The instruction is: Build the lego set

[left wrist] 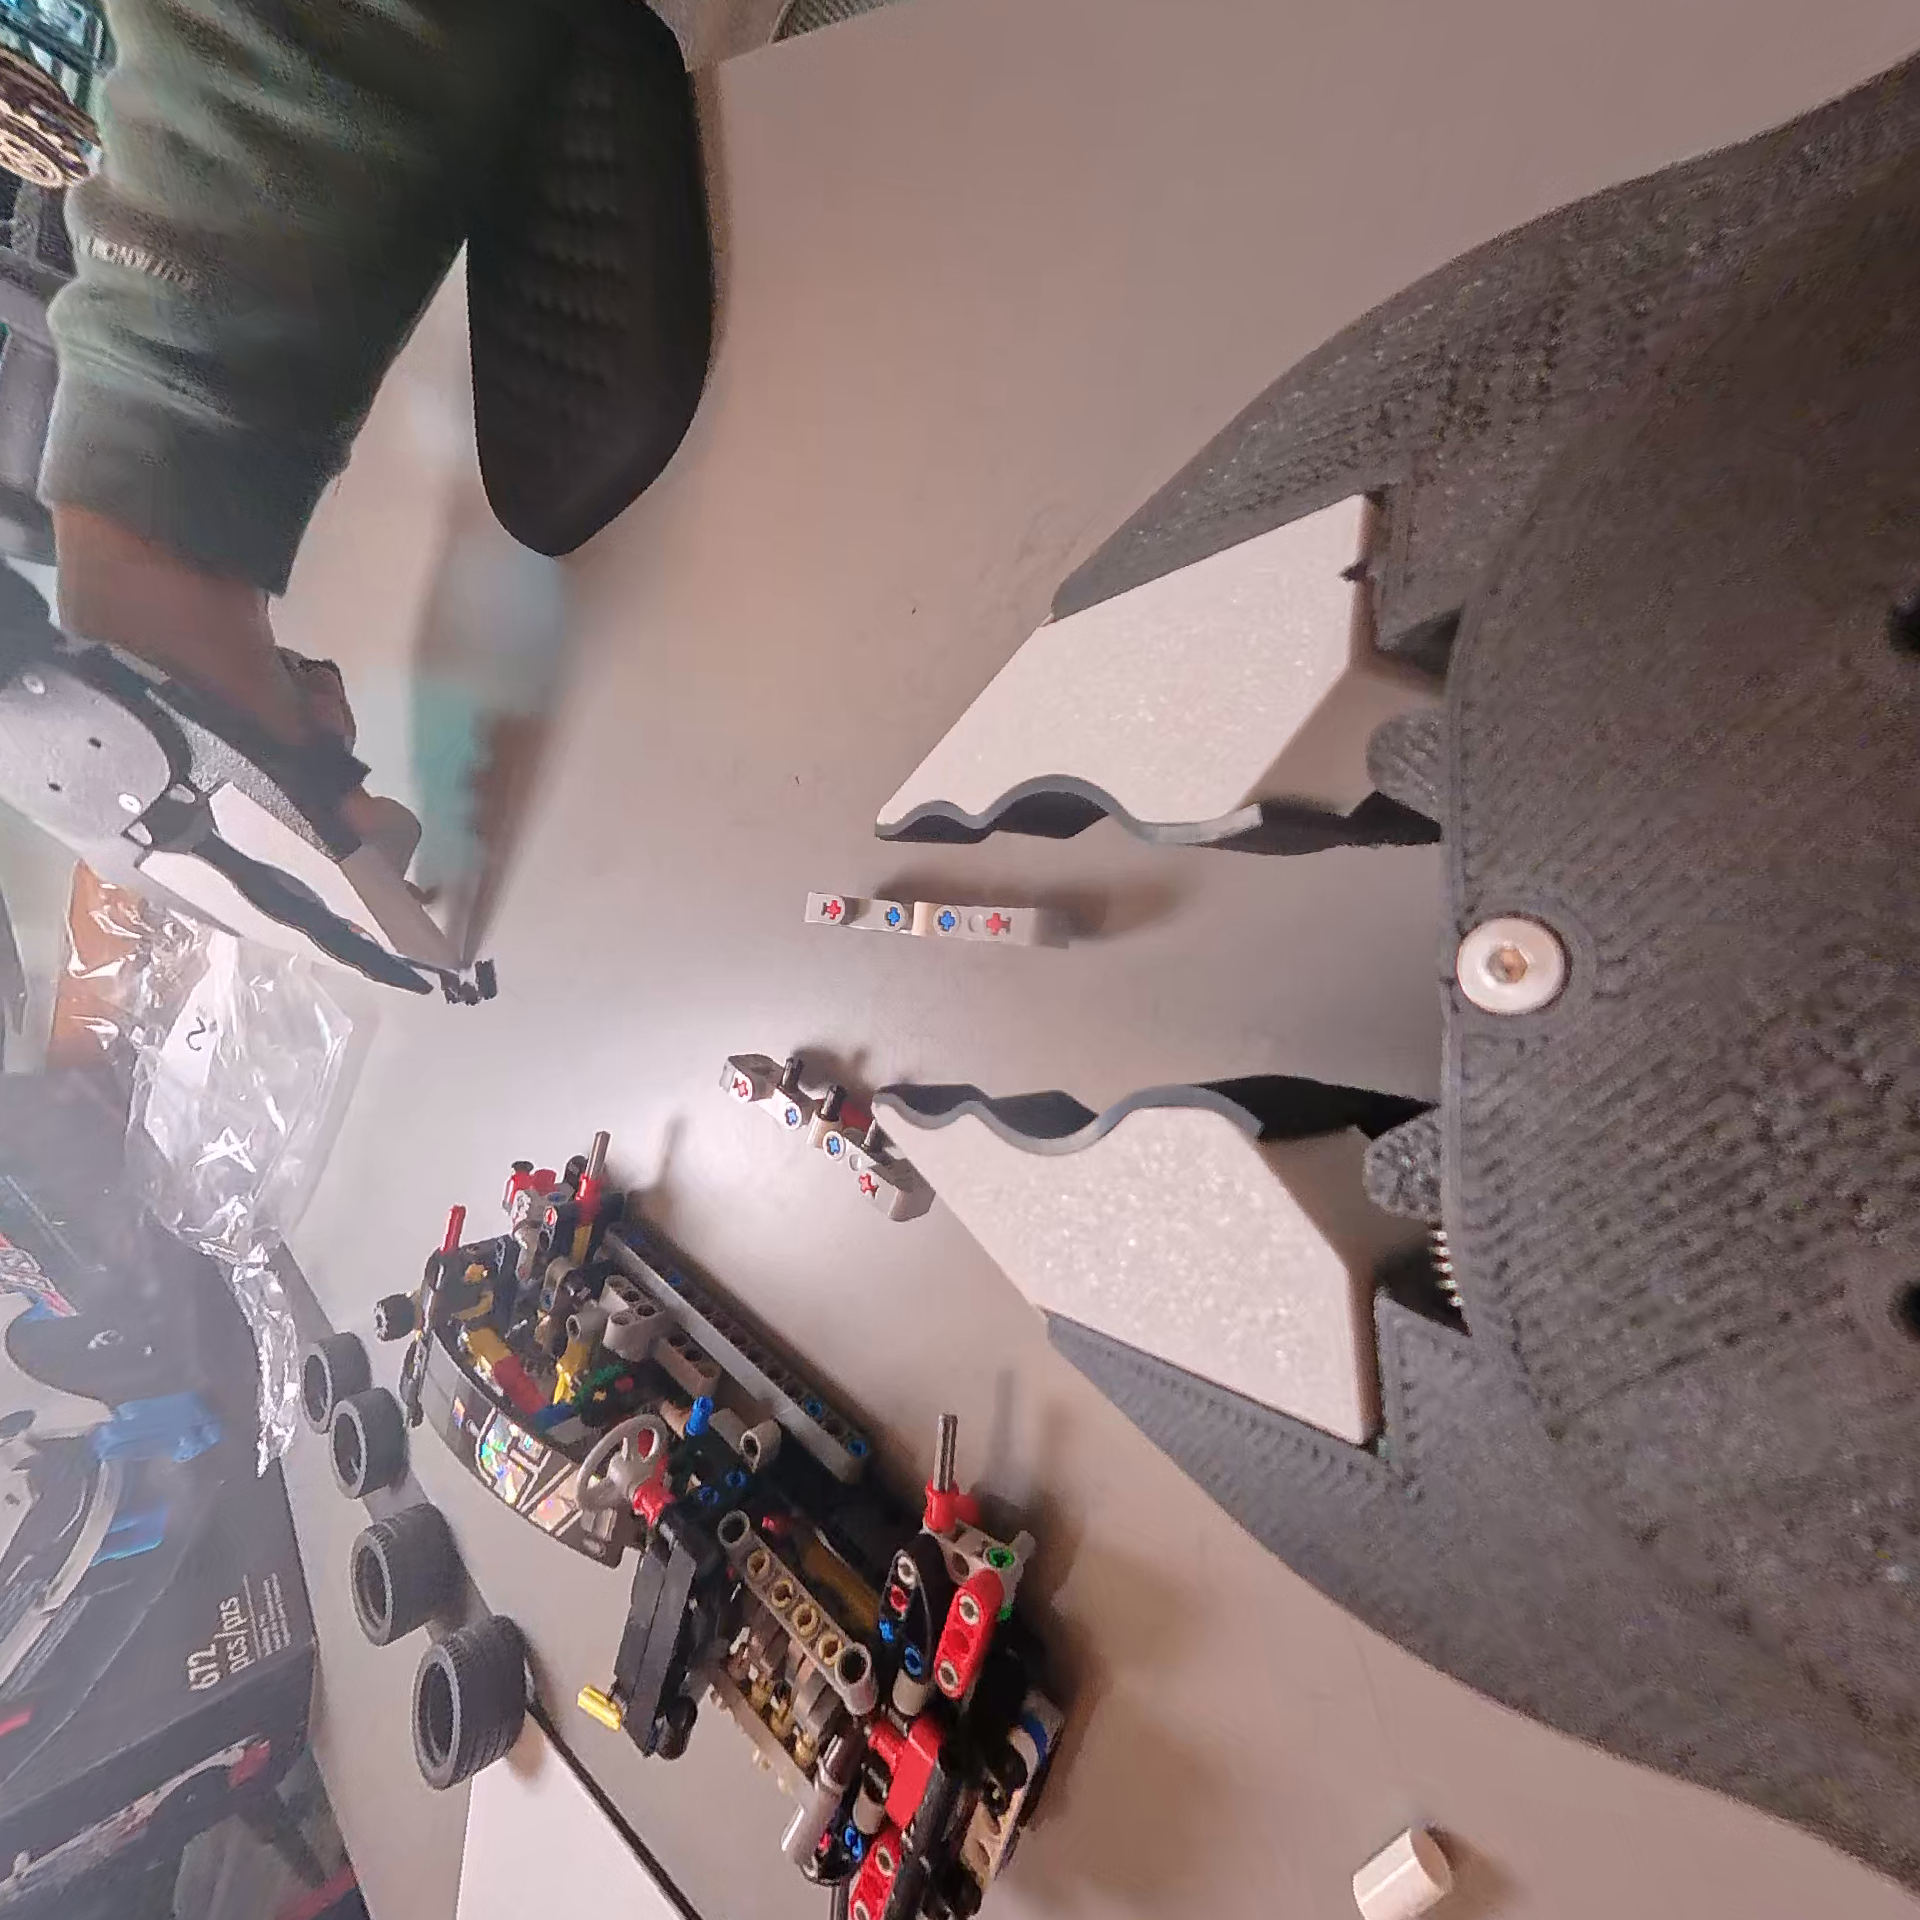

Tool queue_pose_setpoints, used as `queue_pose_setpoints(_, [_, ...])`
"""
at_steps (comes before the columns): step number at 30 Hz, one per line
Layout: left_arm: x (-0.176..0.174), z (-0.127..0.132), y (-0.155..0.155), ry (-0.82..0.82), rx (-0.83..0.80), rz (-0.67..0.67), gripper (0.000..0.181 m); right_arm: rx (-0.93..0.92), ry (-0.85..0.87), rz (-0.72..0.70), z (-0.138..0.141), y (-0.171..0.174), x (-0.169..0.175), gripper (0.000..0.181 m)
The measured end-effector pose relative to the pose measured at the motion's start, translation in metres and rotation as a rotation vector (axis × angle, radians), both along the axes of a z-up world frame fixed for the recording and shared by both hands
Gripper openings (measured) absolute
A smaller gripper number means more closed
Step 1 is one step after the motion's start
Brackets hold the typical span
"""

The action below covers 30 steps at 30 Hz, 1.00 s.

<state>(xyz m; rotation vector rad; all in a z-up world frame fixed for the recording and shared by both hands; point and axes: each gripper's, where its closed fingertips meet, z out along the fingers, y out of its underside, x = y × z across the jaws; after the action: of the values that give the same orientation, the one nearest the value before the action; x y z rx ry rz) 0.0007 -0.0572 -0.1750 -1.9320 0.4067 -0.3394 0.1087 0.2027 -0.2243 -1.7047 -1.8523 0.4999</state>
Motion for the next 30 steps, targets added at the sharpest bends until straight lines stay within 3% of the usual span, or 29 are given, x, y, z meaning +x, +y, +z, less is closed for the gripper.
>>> queue_pose_setpoints(1, [0.001, 0.0, 0.0, -0.003, -0.002, -0.004, 0.045, -0.033, -0.019, 0.012, -0.001, 0.0, -0.001, 0.013])
queue_pose_setpoints(4, [0.003, -0.001, -0.001, 0.002, -0.007, -0.008, 0.044, -0.133, -0.076, 0.039, -0.002, -0.004, -0.002, 0.004])
queue_pose_setpoints(8, [0.004, 0.001, -0.003, -0.017, -0.008, -0.008, 0.043, -0.099, -0.063, 0.134, 0.006, -0.02, -0.005, 0.003])
queue_pose_setpoints(15, [0.025, 0.009, -0.005, -0.123, -0.002, -0.078, 0.042, -0.094, 0.323, 0.366, 0.065, -0.147, -0.037, 0.003])
queue_pose_setpoints(21, [0.053, 0.016, -0.009, -0.244, -0.013, -0.168, 0.036, -0.111, 0.459, 0.547, 0.063, -0.245, -0.057, 0.003])
queue_pose_setpoints(25, [0.056, 0.02, -0.011, -0.289, -0.011, -0.183, 0.03, -0.117, 0.483, 0.614, 0.061, -0.271, -0.062, 0.003])
queue_pose_setpoints(30, [0.054, 0.016, -0.01, -0.318, -0.04, -0.187, 0.019, -0.086, 0.477, 0.645, 0.054, -0.275, -0.06, 0.003])
